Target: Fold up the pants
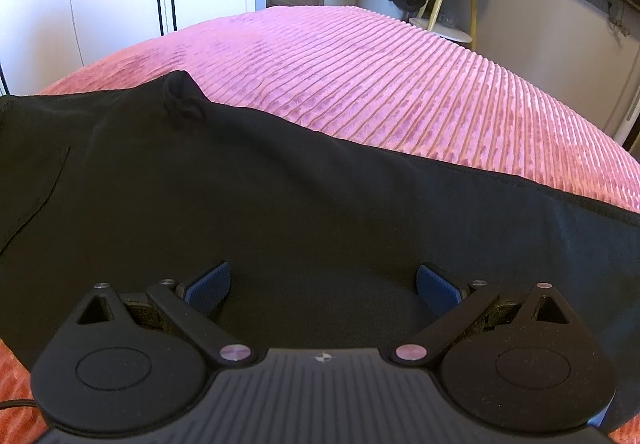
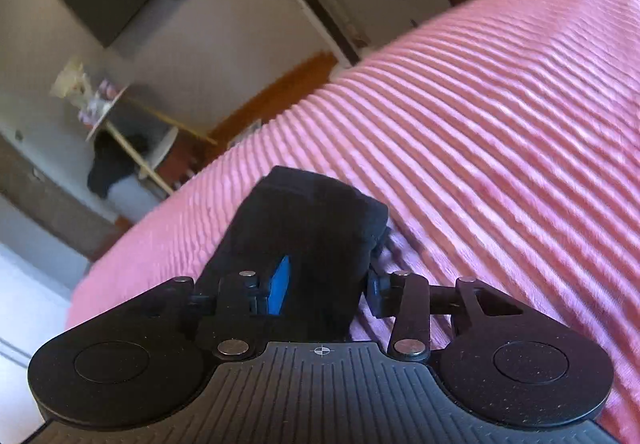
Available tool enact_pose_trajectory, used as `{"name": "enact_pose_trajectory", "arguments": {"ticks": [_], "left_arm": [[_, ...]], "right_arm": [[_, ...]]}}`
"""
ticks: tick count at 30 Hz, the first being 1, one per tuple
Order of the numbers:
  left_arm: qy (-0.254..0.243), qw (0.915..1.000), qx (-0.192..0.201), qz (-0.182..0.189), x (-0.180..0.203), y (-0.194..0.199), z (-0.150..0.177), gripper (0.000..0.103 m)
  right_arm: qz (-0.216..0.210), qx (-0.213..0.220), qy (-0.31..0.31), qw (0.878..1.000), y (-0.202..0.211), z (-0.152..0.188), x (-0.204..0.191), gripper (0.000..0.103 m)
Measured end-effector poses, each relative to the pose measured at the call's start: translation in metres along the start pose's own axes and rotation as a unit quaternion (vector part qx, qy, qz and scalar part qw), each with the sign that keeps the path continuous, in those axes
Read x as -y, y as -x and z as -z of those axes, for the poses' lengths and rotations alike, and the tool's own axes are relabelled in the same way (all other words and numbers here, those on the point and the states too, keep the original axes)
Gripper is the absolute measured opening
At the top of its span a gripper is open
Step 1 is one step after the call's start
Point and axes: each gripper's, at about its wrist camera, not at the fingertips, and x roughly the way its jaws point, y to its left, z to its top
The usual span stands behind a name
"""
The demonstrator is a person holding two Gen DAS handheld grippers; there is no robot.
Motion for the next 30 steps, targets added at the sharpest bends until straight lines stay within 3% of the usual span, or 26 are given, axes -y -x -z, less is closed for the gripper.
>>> {"name": "enact_pose_trajectory", "arguments": {"ticks": [2, 3, 4, 5, 9, 11, 12, 13, 14, 15, 16, 21, 24, 26, 28, 29, 30], "left_arm": [[-0.002, 1.0, 0.001, -0.003, 0.001, -0.001, 0.0, 0.099], [-0.004, 1.0, 0.003, -0.004, 0.002, -0.001, 0.0, 0.099], [-0.003, 1.0, 0.006, -0.004, 0.002, 0.0, 0.0, 0.099], [0.0, 1.0, 0.009, -0.003, 0.002, 0.001, 0.0, 0.099], [0.024, 0.9996, 0.015, 0.007, -0.004, 0.002, -0.002, 0.099], [0.029, 0.9994, 0.016, 0.008, -0.004, 0.002, -0.002, 0.099], [0.025, 0.9995, 0.019, 0.006, -0.003, 0.003, -0.002, 0.099], [0.02, 0.9996, 0.021, 0.005, -0.002, 0.003, -0.002, 0.099], [0.016, 0.9996, 0.024, 0.004, 0.0, 0.004, -0.002, 0.099], [0.013, 0.9995, 0.03, 0.004, 0.001, 0.006, -0.002, 0.099], [0.011, 0.9993, 0.036, 0.006, 0.001, 0.008, -0.002, 0.099], [0.001, 0.9952, 0.098, -0.01, 0.005, 0.021, -0.001, 0.099], [-0.002, 0.9902, 0.138, -0.022, 0.007, 0.032, 0.0, 0.099], [-0.005, 0.986, 0.163, -0.032, 0.008, 0.038, 0.001, 0.099], [-0.012, 0.982, 0.183, -0.044, 0.01, 0.042, 0.002, 0.099], [-0.018, 0.9813, 0.187, -0.044, 0.012, 0.042, 0.003, 0.099], [-0.028, 0.9824, 0.181, -0.037, 0.014, 0.04, 0.002, 0.099]], "right_arm": [[-0.013, 0.007, -0.001, 1.0, 0.0, 0.001, 0.0, 0.045], [-0.014, 0.011, 0.011, 1.0, 0.001, 0.002, -0.004, 0.035], [-0.015, 0.019, 0.035, 0.999, 0.002, 0.002, -0.011, 0.011], [-0.011, 0.023, 0.056, 0.998, 0.003, 0.003, -0.018, 0.007], [-0.026, 0.037, 0.072, 0.996, 0.005, 0.002, -0.031, 0.007], [-0.03, 0.023, 0.073, 0.997, -0.006, 0.002, -0.035, 0.022], [-0.024, 0.009, 0.079, 0.997, -0.013, 0.003, -0.037, 0.039], [-0.001, -0.008, 0.091, 0.996, -0.02, 0.004, -0.042, 0.04], [0.021, -0.005, 0.107, 0.994, -0.022, 0.005, -0.049, 0.031], [0.028, 0.005, 0.121, 0.992, -0.019, 0.007, -0.053, 0.012], [0.011, 0.014, 0.121, 0.993, -0.016, 0.006, -0.056, 0.008], [-0.093, 0.026, 0.129, 0.987, 0.005, -0.006, -0.097, 0.006], [-0.204, 0.053, 0.066, 0.975, 0.027, -0.023, -0.106, 0.006], [-0.246, 0.073, 0.025, 0.966, 0.033, -0.033, -0.098, 0.006], [-0.249, 0.095, 0.007, 0.964, 0.028, -0.04, -0.078, 0.006], [-0.234, 0.095, 0.007, 0.967, 0.024, -0.04, -0.065, 0.007], [-0.192, 0.086, 0.008, 0.978, 0.012, -0.039, -0.051, 0.008]]}}
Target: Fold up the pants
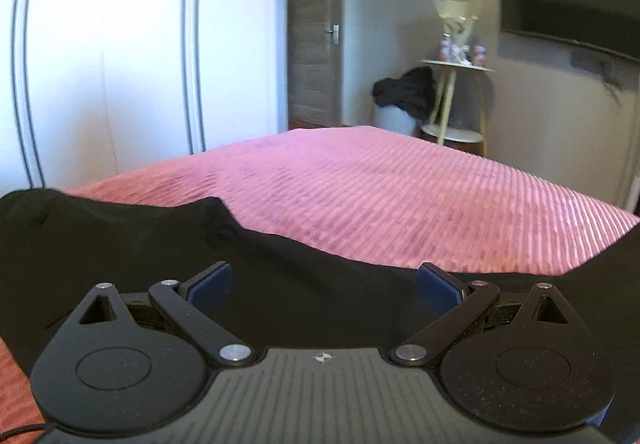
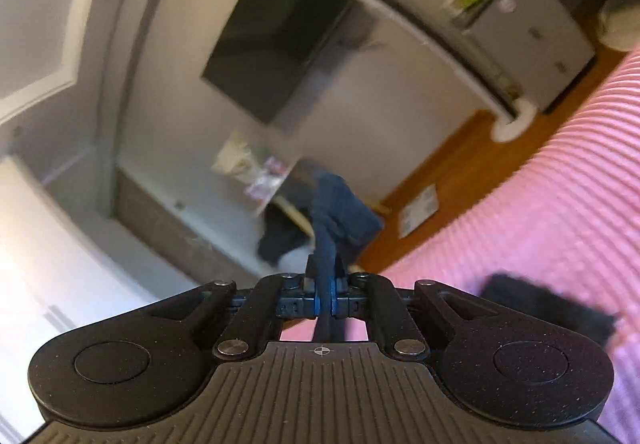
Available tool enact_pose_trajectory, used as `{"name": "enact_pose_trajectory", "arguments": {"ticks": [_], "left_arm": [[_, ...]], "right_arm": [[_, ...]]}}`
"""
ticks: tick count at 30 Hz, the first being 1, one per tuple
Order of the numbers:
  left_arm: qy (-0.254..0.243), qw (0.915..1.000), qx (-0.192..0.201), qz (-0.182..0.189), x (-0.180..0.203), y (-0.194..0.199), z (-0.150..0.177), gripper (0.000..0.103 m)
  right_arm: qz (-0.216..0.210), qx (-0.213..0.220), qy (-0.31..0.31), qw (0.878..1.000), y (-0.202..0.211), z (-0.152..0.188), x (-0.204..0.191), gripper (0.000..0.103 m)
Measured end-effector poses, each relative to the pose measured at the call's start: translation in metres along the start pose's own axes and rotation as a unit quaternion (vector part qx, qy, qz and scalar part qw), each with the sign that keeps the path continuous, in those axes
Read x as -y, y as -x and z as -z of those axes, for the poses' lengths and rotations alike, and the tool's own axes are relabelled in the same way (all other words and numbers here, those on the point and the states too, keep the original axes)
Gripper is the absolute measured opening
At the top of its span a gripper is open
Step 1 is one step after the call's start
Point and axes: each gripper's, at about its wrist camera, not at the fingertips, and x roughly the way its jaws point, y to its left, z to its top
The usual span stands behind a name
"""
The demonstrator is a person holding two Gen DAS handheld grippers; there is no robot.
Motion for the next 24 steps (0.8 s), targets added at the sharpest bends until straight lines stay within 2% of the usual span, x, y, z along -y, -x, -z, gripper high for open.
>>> {"name": "enact_pose_trajectory", "arguments": {"ticks": [2, 3, 4, 5, 6, 7, 8, 9, 10, 11, 14, 18, 19, 20, 21, 22, 24], "left_arm": [[-0.022, 0.9993, -0.023, 0.018, 0.006, -0.005, 0.002, 0.099], [-0.038, 0.9984, -0.037, 0.023, 0.01, -0.008, 0.004, 0.099], [-0.053, 0.9969, -0.051, 0.028, 0.014, -0.011, 0.006, 0.099], [-0.064, 0.9955, -0.062, 0.034, 0.017, -0.013, 0.008, 0.099], [-0.069, 0.9946, -0.067, 0.039, 0.019, -0.014, 0.009, 0.099], [-0.071, 0.9941, -0.068, 0.045, 0.02, -0.014, 0.009, 0.099], [-0.072, 0.9939, -0.068, 0.048, 0.021, -0.015, 0.01, 0.099], [-0.071, 0.9938, -0.069, 0.05, 0.021, -0.016, 0.01, 0.099], [-0.07, 0.9936, -0.072, 0.053, 0.022, -0.017, 0.01, 0.099], [-0.067, 0.9932, -0.077, 0.056, 0.022, -0.018, 0.01, 0.099], [-0.052, 0.993, -0.088, 0.059, 0.02, -0.021, 0.01, 0.099], [-0.038, 0.9921, -0.1, 0.065, 0.017, -0.025, 0.01, 0.099], [-0.036, 0.9921, -0.099, 0.068, 0.016, -0.024, 0.01, 0.099], [-0.032, 0.9925, -0.093, 0.073, 0.015, -0.022, 0.009, 0.099], [-0.026, 0.993, -0.082, 0.081, 0.014, -0.018, 0.008, 0.099], [-0.019, 0.9931, -0.07, 0.092, 0.013, -0.014, 0.007, 0.099], [-0.014, 0.9921, -0.059, 0.11, 0.012, -0.008, 0.007, 0.099]], "right_arm": [[0.104, -0.034, 0.015, 0.994, -0.012, 0.008, 0.032, 0.018], [0.158, -0.062, 0.025, 0.985, -0.02, 0.013, 0.048, 0.029], [0.205, -0.09, 0.028, 0.974, -0.025, 0.018, 0.063, 0.034], [0.206, -0.094, 0.028, 0.974, -0.023, 0.021, 0.072, 0.026], [0.191, -0.079, 0.02, 0.978, -0.015, 0.022, 0.075, 0.022], [0.184, -0.077, 0.004, 0.98, -0.011, 0.021, 0.077, 0.034], [0.172, -0.075, -0.012, 0.982, -0.004, 0.021, 0.078, 0.041], [0.17, -0.068, -0.022, 0.983, 0.002, 0.02, 0.077, 0.055], [0.177, -0.062, -0.021, 0.982, 0.005, 0.02, 0.076, 0.065], [0.184, -0.061, -0.016, 0.981, 0.007, 0.021, 0.075, 0.067], [0.182, -0.077, -0.016, 0.98, 0.013, 0.031, 0.08, 0.065], [0.166, -0.069, -0.041, 0.983, 0.013, 0.034, 0.09, 0.054], [0.173, -0.07, -0.041, 0.982, 0.01, 0.032, 0.087, 0.052], [0.175, -0.07, -0.034, 0.981, 0.006, 0.031, 0.085, 0.051], [0.179, -0.071, -0.02, 0.981, 0.003, 0.031, 0.081, 0.042], [0.179, -0.069, 0.002, 0.982, 0.002, 0.032, 0.074, 0.038], [0.171, -0.056, 0.039, 0.983, 0.012, 0.034, 0.062, 0.037]]}}
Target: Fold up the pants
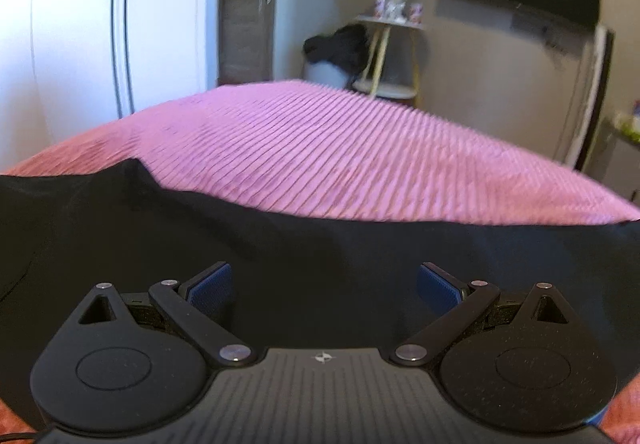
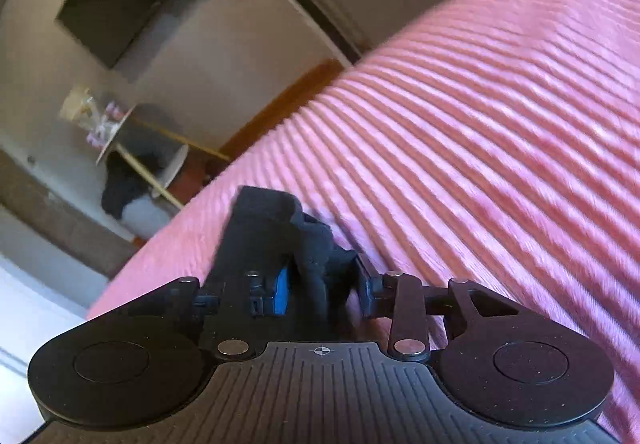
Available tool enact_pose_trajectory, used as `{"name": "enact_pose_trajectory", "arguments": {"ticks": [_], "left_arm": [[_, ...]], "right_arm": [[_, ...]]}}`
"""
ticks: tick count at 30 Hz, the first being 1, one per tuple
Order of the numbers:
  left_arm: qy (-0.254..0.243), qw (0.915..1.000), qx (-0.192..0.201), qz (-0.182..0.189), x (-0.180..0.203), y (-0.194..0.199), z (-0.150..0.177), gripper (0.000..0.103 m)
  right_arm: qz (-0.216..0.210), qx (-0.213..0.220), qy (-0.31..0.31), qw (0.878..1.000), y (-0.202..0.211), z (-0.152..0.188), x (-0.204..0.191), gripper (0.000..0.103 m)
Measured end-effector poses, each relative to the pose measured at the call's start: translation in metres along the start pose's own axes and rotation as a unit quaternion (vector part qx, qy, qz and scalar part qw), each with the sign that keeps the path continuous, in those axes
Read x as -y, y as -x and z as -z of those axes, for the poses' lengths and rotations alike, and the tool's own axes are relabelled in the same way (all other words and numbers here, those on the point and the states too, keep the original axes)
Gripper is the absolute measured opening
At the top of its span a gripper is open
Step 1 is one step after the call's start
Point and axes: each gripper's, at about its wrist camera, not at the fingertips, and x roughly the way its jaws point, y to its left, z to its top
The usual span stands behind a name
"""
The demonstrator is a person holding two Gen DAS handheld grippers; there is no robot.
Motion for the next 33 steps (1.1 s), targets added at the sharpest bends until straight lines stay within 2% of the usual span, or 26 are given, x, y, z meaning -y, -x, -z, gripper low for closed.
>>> {"name": "enact_pose_trajectory", "arguments": {"ticks": [3, 6, 8, 9, 11, 12, 13, 16, 19, 21, 23, 27, 30, 32, 33], "left_arm": [[-0.017, 0.9995, -0.028, 0.003, 0.006, -0.008, 0.002, 0.099], [-0.029, 0.997, -0.071, 0.007, 0.01, -0.022, 0.005, 0.099], [-0.025, 0.9966, -0.078, 0.01, 0.01, -0.024, 0.006, 0.099], [-0.023, 0.9966, -0.078, 0.012, 0.01, -0.025, 0.006, 0.099], [-0.022, 0.9964, -0.08, 0.013, 0.009, -0.025, 0.008, 0.099], [-0.021, 0.9964, -0.081, 0.013, 0.009, -0.024, 0.008, 0.099], [-0.021, 0.9963, -0.082, 0.013, 0.009, -0.024, 0.008, 0.099], [-0.022, 0.9963, -0.082, 0.014, 0.009, -0.023, 0.009, 0.099], [-0.019, 0.9962, -0.083, 0.014, 0.008, -0.024, 0.008, 0.099], [-0.014, 0.9963, -0.083, 0.014, 0.006, -0.025, 0.007, 0.099], [-0.005, 0.9968, -0.079, 0.012, 0.004, -0.023, 0.006, 0.099], [0.051, 0.9967, -0.062, -0.012, -0.013, -0.018, 0.0, 0.099], [0.121, 0.9904, -0.067, -0.003, -0.033, -0.016, -0.002, 0.099], [0.163, 0.9843, -0.067, 0.006, -0.047, -0.013, -0.003, 0.099], [0.178, 0.9817, -0.067, 0.008, -0.052, -0.011, -0.003, 0.099]], "right_arm": [[0.0, 0.03, 0.043, 0.999, 0.014, 0.004, -0.016, 0.035], [-0.041, 0.042, 0.043, 0.997, 0.02, 0.003, -0.021, 0.032], [-0.07, 0.017, 0.023, 0.997, 0.011, -0.002, -0.019, 0.041], [-0.069, -0.005, 0.013, 0.998, 0.001, -0.004, -0.016, 0.052], [-0.035, -0.024, 0.003, 0.999, -0.014, -0.004, -0.013, 0.053], [-0.023, -0.031, -0.002, 0.999, -0.02, -0.003, -0.01, 0.052], [-0.02, -0.034, -0.013, 0.999, -0.024, -0.003, -0.007, 0.043], [-0.028, -0.027, -0.025, 0.999, -0.019, 0.0, -0.01, 0.032], [-0.017, -0.007, 0.034, 0.999, -0.008, 0.004, -0.037, 0.029], [-0.035, 0.017, 0.077, 0.996, 0.01, 0.007, -0.066, 0.028], [-0.077, 0.032, 0.116, 0.99, 0.03, 0.018, -0.099, 0.027], [-0.174, 0.026, 0.209, 0.962, 0.064, 0.066, -0.166, 0.027], [-0.222, -0.014, 0.262, 0.939, 0.064, 0.122, -0.201, 0.03], [-0.221, -0.06, 0.288, 0.93, 0.052, 0.161, -0.209, 0.037], [-0.21, -0.096, 0.307, 0.923, 0.043, 0.18, -0.21, 0.049]]}}
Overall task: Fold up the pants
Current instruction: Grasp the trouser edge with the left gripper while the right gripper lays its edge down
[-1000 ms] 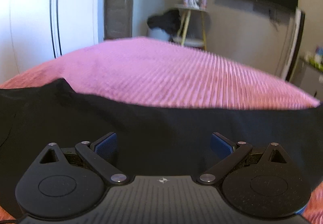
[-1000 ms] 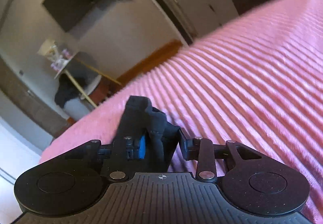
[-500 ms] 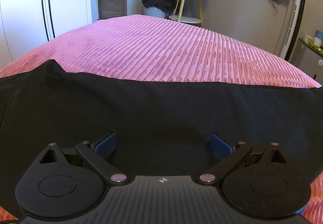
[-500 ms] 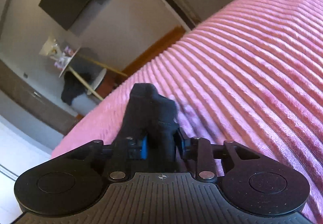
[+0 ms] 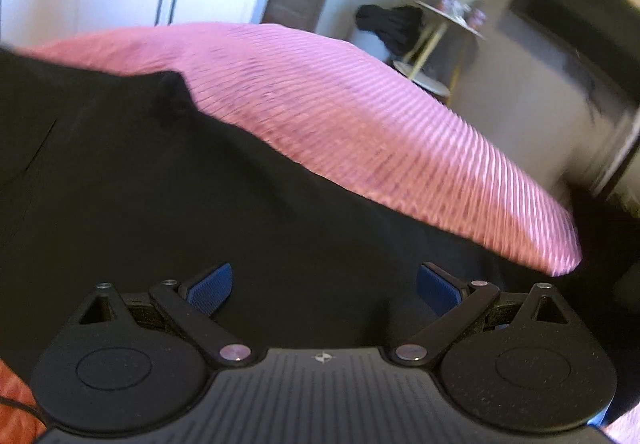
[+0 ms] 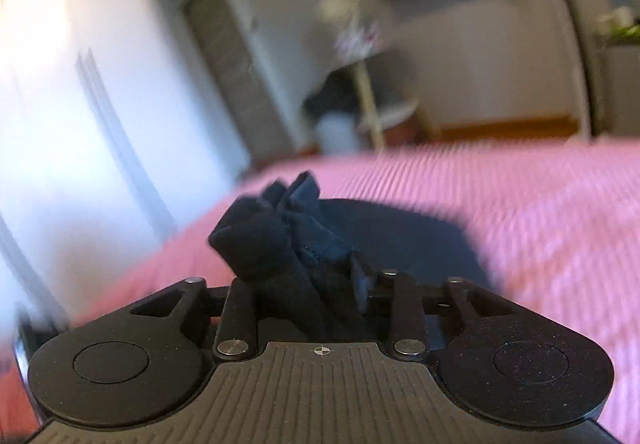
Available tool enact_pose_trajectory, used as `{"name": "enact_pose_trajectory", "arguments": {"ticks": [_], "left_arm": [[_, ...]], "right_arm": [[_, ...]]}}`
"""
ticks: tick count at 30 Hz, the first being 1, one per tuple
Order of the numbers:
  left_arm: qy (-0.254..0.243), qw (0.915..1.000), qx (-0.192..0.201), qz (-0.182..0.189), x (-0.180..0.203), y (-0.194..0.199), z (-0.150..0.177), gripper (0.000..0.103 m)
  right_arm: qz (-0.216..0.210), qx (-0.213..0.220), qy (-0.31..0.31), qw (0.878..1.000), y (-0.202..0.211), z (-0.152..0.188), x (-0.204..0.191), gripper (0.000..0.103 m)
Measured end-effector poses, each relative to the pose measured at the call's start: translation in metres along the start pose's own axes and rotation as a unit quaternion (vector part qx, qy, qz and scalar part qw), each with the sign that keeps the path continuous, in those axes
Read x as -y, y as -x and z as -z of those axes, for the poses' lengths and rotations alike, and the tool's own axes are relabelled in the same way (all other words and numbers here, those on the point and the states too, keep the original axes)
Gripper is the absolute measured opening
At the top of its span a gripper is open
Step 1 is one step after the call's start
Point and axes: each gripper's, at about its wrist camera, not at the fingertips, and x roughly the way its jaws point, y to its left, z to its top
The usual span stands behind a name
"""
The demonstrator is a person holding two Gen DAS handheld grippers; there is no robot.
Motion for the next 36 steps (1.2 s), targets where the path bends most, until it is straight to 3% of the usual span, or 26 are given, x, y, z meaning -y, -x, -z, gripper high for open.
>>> {"name": "enact_pose_trajectory", "arguments": {"ticks": [1, 3, 5, 8, 11, 13, 14, 15, 16, 18, 21, 25, 28, 32, 36], "left_arm": [[0.011, 0.9999, -0.002, 0.003, -0.004, 0.001, -0.001, 0.099], [0.023, 0.9997, -0.008, 0.01, -0.008, 0.003, -0.002, 0.099], [0.025, 0.9994, -0.008, 0.022, -0.008, 0.005, -0.003, 0.099], [0.004, 0.9989, -0.005, 0.047, -0.002, 0.008, -0.002, 0.099], [-0.027, 0.9971, -0.015, 0.069, 0.008, 0.009, 0.002, 0.099], [-0.029, 0.9939, -0.037, 0.1, 0.012, 0.009, 0.004, 0.099], [-0.026, 0.9916, -0.051, 0.116, 0.012, 0.008, 0.005, 0.099], [-0.022, 0.9893, -0.065, 0.128, 0.012, 0.005, 0.005, 0.099], [-0.015, 0.9854, -0.086, 0.147, 0.012, 0.001, 0.006, 0.099], [0.001, 0.9794, -0.117, 0.164, 0.01, -0.006, 0.007, 0.099], [0.037, 0.9715, -0.139, 0.188, 0.003, -0.012, 0.006, 0.099], [0.123, 0.9394, -0.195, 0.254, -0.01, -0.026, 0.01, 0.099], [0.128, 0.9349, -0.203, 0.262, -0.008, -0.029, 0.011, 0.099], [0.142, 0.9093, -0.246, 0.304, 0.0, -0.042, 0.017, 0.099], [0.167, 0.9024, -0.246, 0.312, 0.017, -0.052, 0.025, 0.099]], "right_arm": [[-0.002, -0.046, 0.005, 0.999, -0.012, 0.01, -0.005, 0.058], [-0.013, -0.12, 0.003, 0.993, -0.022, 0.02, -0.007, 0.06], [-0.033, -0.105, -0.001, 0.994, -0.01, 0.017, -0.001, 0.06], [-0.047, -0.062, -0.047, 0.996, 0.011, -0.004, 0.018, 0.072], [-0.004, -0.032, -0.077, 0.997, 0.019, -0.014, 0.036, 0.071], [0.07, -0.056, -0.085, 0.992, 0.014, -0.012, 0.054, 0.054], [0.099, -0.072, -0.085, 0.989, 0.014, -0.005, 0.062, 0.035], [0.124, -0.091, -0.089, 0.984, 0.01, 0.0, 0.07, 0.027], [0.136, -0.102, -0.098, 0.981, 0.004, 0.004, 0.078, 0.014], [0.129, -0.093, -0.124, 0.979, 0.003, 0.004, 0.084, 0.01], [0.114, -0.084, -0.16, 0.977, 0.006, 0.009, 0.093, 0.014], [0.101, -0.074, -0.171, 0.977, 0.006, 0.007, 0.097, 0.016], [0.092, -0.069, -0.175, 0.978, 0.008, 0.006, 0.097, 0.024], [0.088, -0.066, -0.171, 0.979, 0.017, 0.01, 0.087, 0.03], [0.079, -0.06, -0.175, 0.98, 0.016, 0.01, 0.089, 0.035]]}}
